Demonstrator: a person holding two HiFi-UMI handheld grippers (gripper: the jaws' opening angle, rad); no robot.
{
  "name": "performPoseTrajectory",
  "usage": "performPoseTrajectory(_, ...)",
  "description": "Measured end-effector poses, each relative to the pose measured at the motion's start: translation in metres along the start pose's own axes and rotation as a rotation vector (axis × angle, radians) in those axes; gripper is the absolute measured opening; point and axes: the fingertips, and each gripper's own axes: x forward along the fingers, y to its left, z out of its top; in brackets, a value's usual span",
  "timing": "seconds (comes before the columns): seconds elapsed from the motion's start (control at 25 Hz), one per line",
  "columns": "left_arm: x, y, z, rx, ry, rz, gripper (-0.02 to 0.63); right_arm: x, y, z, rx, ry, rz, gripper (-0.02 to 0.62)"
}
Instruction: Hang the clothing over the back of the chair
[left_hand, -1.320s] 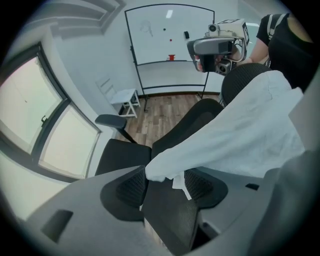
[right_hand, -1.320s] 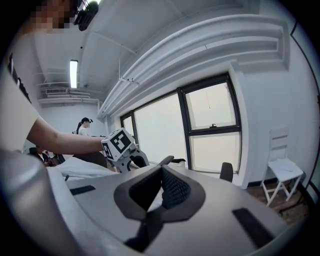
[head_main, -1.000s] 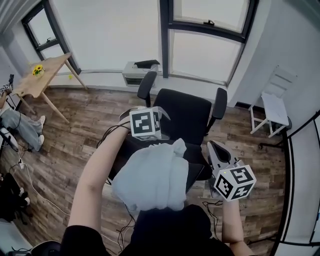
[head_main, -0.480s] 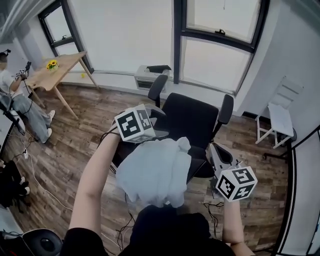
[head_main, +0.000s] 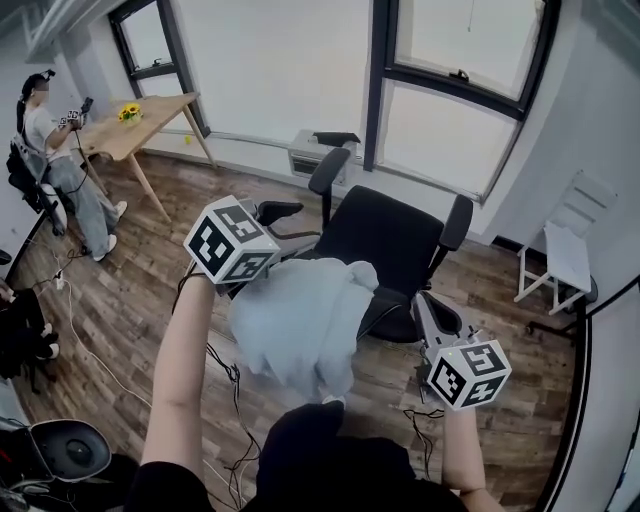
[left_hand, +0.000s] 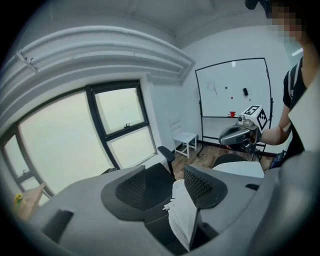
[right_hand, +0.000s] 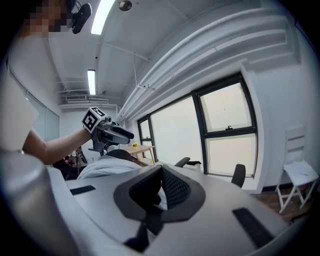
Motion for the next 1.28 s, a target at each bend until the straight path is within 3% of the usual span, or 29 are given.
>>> performPoseTrajectory(0.24, -0.037, -0.025, 0.008, -0.096, -0.059, 0.102, 0.234, -0.033, 0.007, -0.002, -0.003, 0.001, 0.039, 0.000)
performPoseTrajectory(0.64, -0.096, -0.079, 0.010, -0.313, -0.223, 0.280, 0.141, -0.099, 0.023, -0.008, 0.108, -0.075, 0.116, 0.000)
performPoseTrajectory(0.96, -0.120, -0.145, -0.005, -0.354, -0.276, 0.371, 0.046, -0.149, 0.035, -0.032, 0.126, -0.052, 0.118, 0.000)
performPoseTrajectory(1.16, -0.109, -0.190, -0.021, -0.354, -0.244, 0.406, 0.023, -0.173, 0.035, -0.049, 0.113, -0.040, 0.082, 0.000)
performPoseTrajectory(1.28, -0.100, -0.219, -0.028, -0.398, -0.257, 0.397, 0.014, -0.188, 0.034, -0.059, 0.109, -0.036, 0.068, 0.000)
